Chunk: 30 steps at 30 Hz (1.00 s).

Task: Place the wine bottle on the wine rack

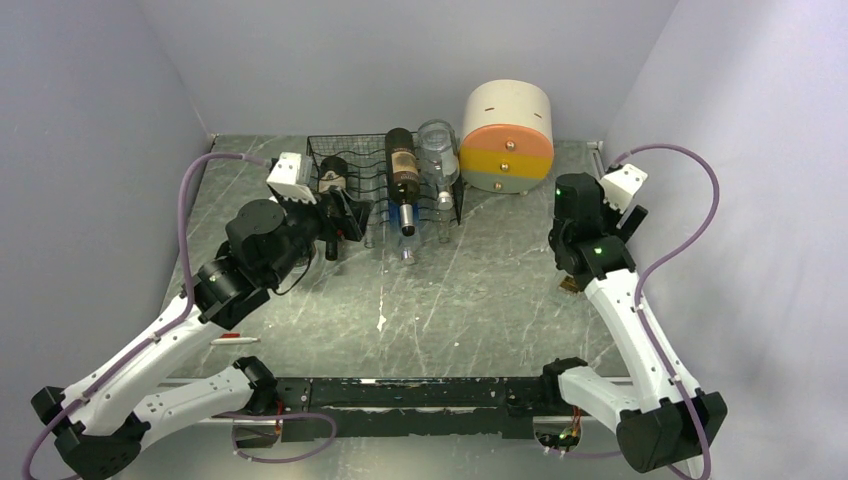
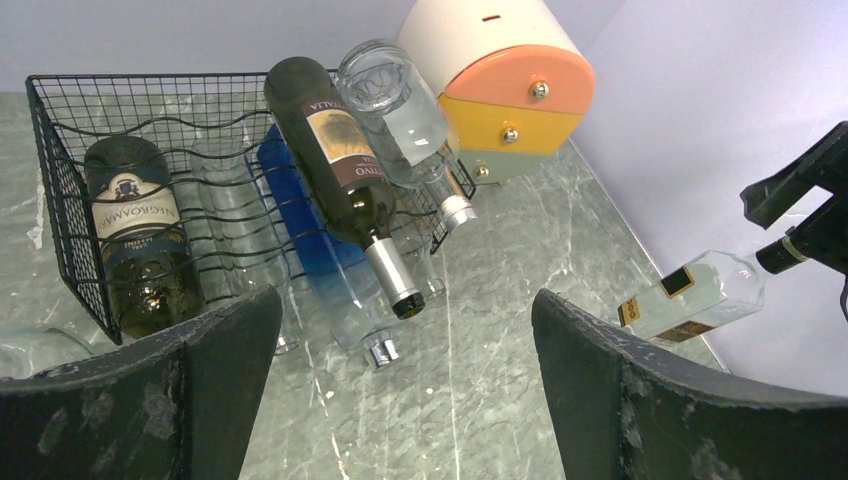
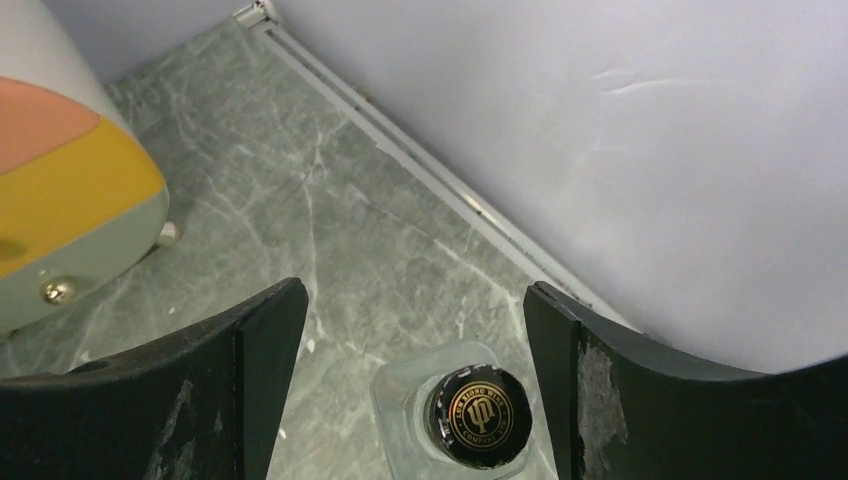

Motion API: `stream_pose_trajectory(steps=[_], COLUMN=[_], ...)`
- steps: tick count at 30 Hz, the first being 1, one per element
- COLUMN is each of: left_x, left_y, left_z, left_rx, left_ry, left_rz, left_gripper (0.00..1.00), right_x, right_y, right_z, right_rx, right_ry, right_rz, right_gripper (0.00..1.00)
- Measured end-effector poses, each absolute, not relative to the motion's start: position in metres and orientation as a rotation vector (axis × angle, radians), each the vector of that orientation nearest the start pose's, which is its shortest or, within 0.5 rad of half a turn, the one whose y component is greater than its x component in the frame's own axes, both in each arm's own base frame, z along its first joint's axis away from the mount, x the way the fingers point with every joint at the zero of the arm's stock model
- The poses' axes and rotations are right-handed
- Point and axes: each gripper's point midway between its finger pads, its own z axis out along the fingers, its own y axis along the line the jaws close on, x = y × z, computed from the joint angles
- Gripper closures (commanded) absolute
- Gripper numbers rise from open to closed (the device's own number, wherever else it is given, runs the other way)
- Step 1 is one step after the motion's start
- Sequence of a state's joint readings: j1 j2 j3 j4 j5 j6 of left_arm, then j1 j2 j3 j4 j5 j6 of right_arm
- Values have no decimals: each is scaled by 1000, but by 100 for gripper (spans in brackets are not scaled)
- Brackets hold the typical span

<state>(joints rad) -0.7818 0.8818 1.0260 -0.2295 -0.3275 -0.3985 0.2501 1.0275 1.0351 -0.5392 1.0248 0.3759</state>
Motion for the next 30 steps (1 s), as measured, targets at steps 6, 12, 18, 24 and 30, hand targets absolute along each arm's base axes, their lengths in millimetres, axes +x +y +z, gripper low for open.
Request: stream_pose_trajectory(steps=[6,12,18,24,30], left_x=[263,267,270,268,266], left_y=[-203,-206,-213,-223,-229], left_z=[350,351,350,347,343], left_rx=[81,108,134,211,276], left_ry=[1695,1679,1676,1674,1647], left_rz=[-612,-601,-608,-621,-629], left_gripper=[1,1,1,1,1], right_x=[283,277,272,280,292], right_y=[-69,-68,-64,-46,-5], right_z=[253,237,237,235,236], right_rx=[701,694,659,551,395], right_ry=[1800,1828,1844,1909,1993], right_rz=[-581,-581,-528,-423,-174], right_gripper=[23,53,84,91,93])
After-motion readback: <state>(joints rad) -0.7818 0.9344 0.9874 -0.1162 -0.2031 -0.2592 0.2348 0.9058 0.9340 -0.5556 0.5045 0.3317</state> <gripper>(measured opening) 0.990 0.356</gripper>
